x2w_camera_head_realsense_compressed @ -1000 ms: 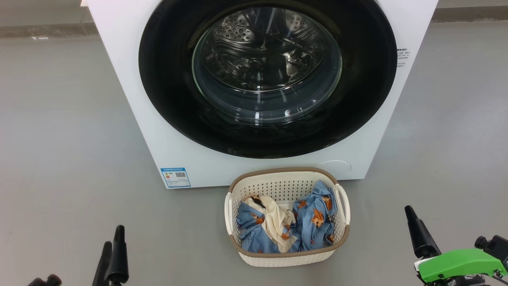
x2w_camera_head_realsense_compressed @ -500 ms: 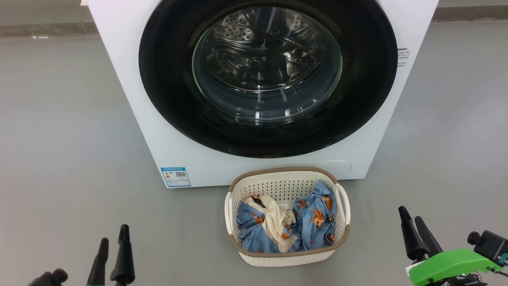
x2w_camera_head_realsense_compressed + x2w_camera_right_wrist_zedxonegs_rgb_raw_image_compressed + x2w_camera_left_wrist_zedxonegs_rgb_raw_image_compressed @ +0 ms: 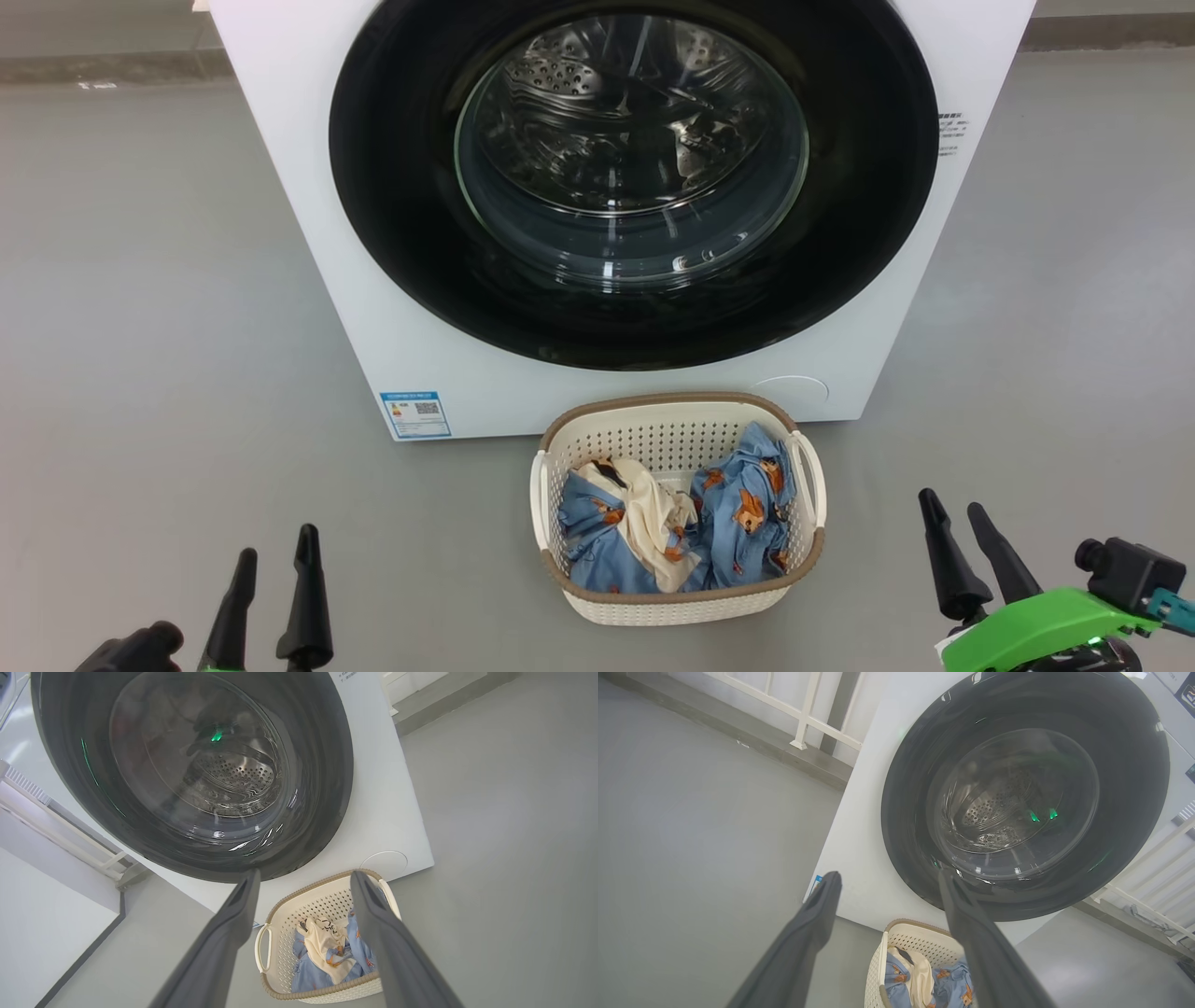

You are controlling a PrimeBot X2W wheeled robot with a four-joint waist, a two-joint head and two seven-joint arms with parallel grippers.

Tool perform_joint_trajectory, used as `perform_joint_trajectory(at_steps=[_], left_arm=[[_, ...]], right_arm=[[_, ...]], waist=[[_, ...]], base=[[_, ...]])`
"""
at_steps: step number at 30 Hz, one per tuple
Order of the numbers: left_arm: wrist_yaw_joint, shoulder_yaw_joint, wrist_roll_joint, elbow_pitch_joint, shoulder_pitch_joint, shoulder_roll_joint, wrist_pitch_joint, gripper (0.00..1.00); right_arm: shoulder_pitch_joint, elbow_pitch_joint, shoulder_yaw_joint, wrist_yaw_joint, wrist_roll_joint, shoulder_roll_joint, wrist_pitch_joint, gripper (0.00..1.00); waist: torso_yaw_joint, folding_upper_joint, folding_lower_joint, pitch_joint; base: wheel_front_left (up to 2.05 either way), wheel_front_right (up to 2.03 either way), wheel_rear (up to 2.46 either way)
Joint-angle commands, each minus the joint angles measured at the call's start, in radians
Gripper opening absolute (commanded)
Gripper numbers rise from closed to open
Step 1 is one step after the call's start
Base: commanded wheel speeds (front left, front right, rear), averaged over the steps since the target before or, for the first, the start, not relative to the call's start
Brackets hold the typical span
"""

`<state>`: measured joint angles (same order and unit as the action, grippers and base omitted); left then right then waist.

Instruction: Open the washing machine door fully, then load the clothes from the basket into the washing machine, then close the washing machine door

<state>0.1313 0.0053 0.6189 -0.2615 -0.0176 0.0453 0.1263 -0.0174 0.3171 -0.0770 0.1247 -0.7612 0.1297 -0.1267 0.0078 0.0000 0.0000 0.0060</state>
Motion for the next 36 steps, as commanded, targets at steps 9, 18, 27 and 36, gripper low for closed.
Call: perform_joint_trajectory(at_steps=[9, 18, 27, 36], left_arm=[[0.000, 0.016, -0.135, 0.039, -0.046, 0.019, 0.039, 1.00], [0.000, 0.016, -0.252, 0.039, -0.049, 0.020, 0.069, 1.00], [-0.001, 0.014, -0.354, 0.036, -0.053, 0.022, 0.095, 1.00], [-0.001, 0.013, -0.450, 0.028, -0.058, 0.024, 0.119, 1.00]], right_arm=[[-0.055, -0.024, -0.050, 0.004, 0.118, 0.033, -0.039, 1.00], [-0.056, -0.025, -0.079, 0.005, 0.220, 0.045, -0.068, 1.00], [-0.055, -0.028, -0.099, 0.005, 0.313, 0.056, -0.095, 1.00], [-0.052, -0.028, -0.105, 0.006, 0.396, 0.064, -0.118, 1.00]], waist=[[0.001, 0.0000, 0.0000, 0.005], [-0.001, 0.0000, 0.0000, 0.008], [-0.002, 0.0000, 0.0000, 0.007], [-0.002, 0.0000, 0.0000, 0.007]], base=[[0.00, 0.00, 0.00], [0.00, 0.00, 0.00], [0.00, 0.00, 0.00], [0.00, 0.00, 0.00]])
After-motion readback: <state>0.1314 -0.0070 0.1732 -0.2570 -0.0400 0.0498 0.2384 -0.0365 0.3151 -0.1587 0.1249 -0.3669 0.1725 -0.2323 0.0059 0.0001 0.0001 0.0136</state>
